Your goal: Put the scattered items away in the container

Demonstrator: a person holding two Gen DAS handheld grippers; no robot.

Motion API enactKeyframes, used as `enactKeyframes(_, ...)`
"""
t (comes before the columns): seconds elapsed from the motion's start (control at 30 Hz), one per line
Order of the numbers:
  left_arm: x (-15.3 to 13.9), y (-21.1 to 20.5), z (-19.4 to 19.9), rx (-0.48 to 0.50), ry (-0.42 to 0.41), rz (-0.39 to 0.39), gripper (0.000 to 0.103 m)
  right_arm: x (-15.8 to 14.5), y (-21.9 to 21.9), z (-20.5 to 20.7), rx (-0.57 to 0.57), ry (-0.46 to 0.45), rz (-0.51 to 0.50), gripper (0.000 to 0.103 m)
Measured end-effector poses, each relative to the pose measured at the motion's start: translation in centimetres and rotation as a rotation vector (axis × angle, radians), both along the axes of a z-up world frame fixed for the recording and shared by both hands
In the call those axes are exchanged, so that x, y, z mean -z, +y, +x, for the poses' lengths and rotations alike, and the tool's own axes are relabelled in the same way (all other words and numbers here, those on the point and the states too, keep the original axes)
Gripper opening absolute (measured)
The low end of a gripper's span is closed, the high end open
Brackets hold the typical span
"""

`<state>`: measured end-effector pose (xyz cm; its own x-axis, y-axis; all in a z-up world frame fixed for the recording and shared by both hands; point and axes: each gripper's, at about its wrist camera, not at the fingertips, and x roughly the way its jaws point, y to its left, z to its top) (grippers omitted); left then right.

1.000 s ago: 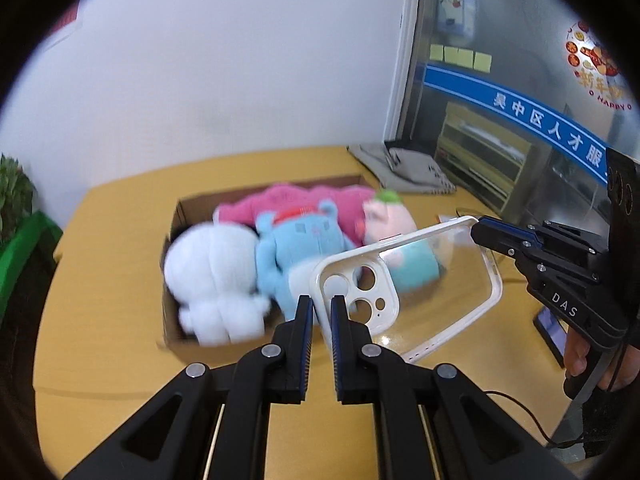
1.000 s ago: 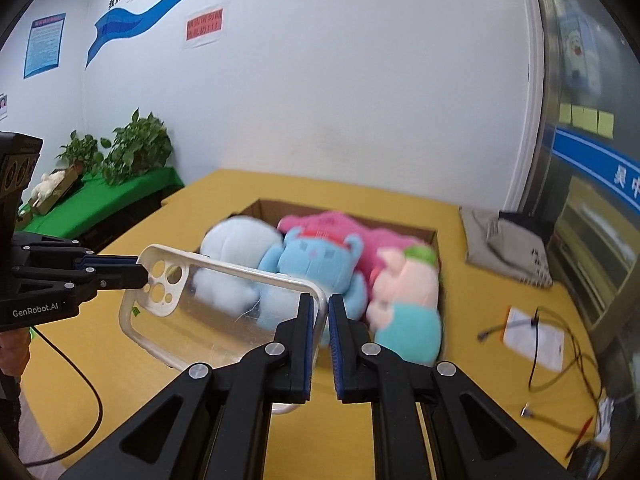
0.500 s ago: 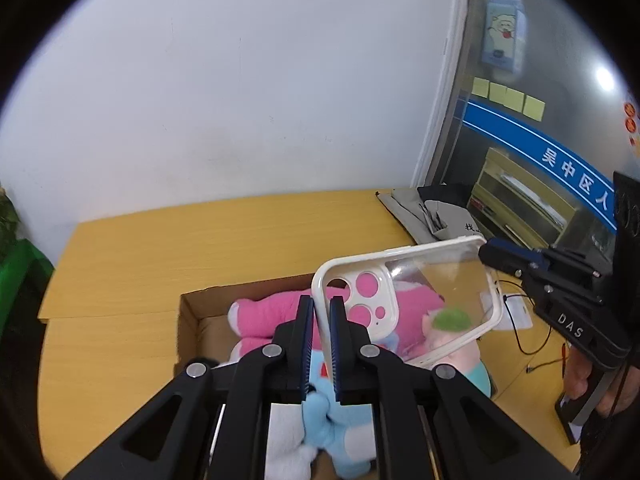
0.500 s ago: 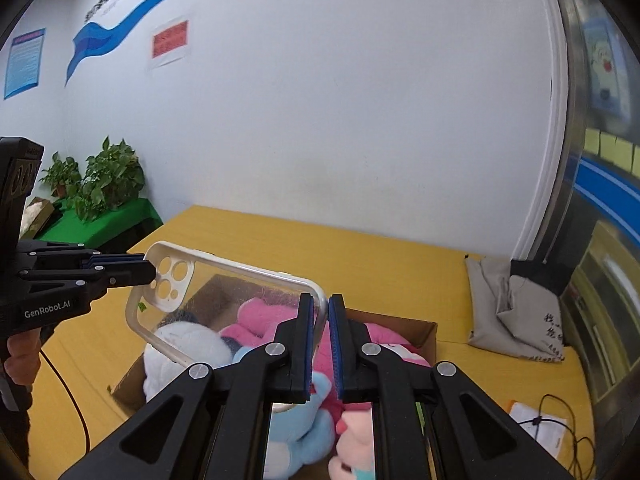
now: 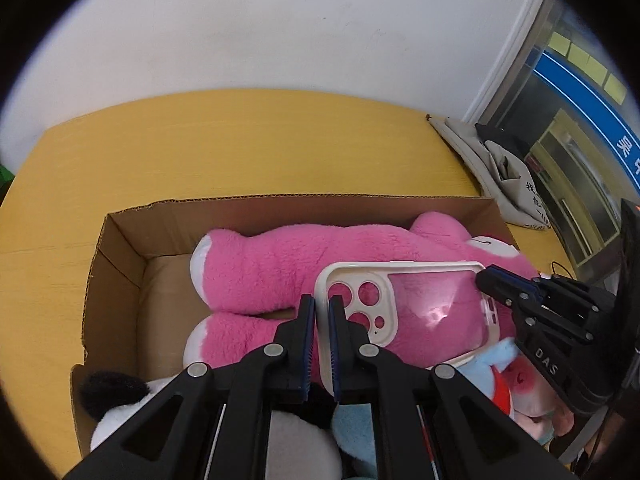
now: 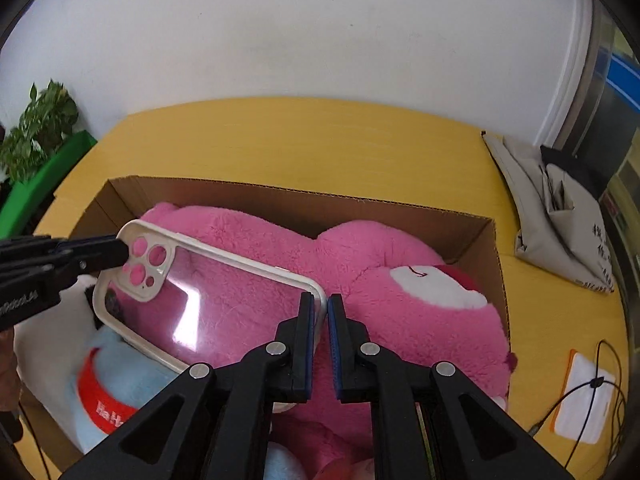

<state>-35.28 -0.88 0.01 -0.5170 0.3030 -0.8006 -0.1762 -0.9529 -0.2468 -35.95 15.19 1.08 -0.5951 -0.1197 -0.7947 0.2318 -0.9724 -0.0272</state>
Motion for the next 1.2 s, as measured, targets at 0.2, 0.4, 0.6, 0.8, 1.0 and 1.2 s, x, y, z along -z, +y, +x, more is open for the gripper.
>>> enactKeyframes(0.2, -3.5, -1.5, 2.9, -0.035, 0.090, -0.013, 0.040, -1.8, 0.0, 2.0, -0.033, 0.039, 0.015, 0.086)
enactKeyframes(0.4, -8.1, -2.5, 12.8, -0.063, 0.291, -0.100, 0.076, -6.5, 1.2, 11.6, -0.057, 0.214, -0.094, 0.103)
enactKeyframes(0.6, -6.5, -2.8, 23.1, -0.071, 0.306, -0.094, 0.078, -5.0, 1.9, 21.5, 0.011, 0.264, -0.053, 0.103)
enactKeyframes(0.8, -4.5, -1.1, 28.5, -0.092, 0.299, -0.094, 0.077, -3.0, 2.7, 27.6, 0.042, 0.240, -0.065, 0.103)
enactKeyframes(1.0, -3.9, 0.5, 32.2, -0.116, 0.318, -0.089, 0.077, -2.0, 2.9, 31.4, 0.034, 0.260, -0.035, 0.103)
enactKeyframes(1.2, -3.8, 1.4, 34.5, -0.140, 0.331, -0.094, 0.077, -2.1, 3.8, 34.3, 0.047, 0.281, -0.048, 0.103)
